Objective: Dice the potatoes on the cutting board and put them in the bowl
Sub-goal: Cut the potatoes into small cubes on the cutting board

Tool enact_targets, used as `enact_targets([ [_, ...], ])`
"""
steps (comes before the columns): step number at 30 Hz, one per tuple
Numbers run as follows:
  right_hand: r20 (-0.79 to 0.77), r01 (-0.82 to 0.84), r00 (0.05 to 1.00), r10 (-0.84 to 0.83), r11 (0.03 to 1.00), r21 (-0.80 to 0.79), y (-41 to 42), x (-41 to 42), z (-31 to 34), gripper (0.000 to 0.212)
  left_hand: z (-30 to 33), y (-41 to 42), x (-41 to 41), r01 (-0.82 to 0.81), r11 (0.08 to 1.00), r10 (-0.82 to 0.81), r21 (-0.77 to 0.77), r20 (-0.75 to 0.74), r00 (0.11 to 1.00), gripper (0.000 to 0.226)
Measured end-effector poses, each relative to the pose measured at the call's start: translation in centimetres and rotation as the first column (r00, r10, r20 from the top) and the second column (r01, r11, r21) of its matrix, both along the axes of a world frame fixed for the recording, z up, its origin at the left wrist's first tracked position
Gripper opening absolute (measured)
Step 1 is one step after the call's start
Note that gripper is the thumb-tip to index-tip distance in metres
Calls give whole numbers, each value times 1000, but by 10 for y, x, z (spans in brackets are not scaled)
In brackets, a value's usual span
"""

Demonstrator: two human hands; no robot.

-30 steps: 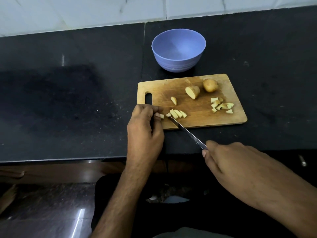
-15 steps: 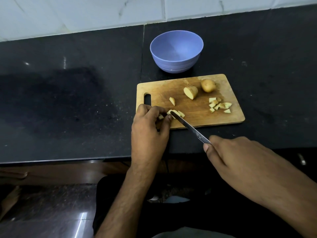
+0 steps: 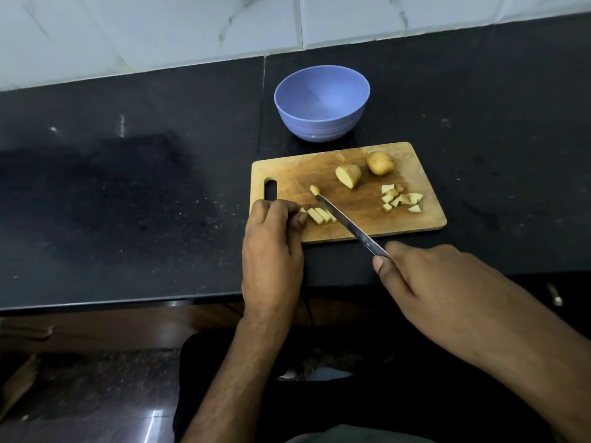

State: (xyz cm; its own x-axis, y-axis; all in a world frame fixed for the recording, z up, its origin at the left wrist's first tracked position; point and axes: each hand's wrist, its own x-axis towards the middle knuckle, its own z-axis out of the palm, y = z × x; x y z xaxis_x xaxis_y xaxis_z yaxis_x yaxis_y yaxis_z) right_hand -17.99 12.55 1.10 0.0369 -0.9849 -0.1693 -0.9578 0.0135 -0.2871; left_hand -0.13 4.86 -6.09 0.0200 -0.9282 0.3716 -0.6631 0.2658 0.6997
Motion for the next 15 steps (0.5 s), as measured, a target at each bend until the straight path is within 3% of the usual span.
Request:
enact_targets([
  [7,6,30,1000,-30,999,-26,0,-13,-3,34,9,4,-9,80,996,-80,-37,-14,997,7],
  [15,27,102,995,-100,992,-70,11,-41,-5,36,12,2,-50,230,970,-221,-80,112,969,10],
])
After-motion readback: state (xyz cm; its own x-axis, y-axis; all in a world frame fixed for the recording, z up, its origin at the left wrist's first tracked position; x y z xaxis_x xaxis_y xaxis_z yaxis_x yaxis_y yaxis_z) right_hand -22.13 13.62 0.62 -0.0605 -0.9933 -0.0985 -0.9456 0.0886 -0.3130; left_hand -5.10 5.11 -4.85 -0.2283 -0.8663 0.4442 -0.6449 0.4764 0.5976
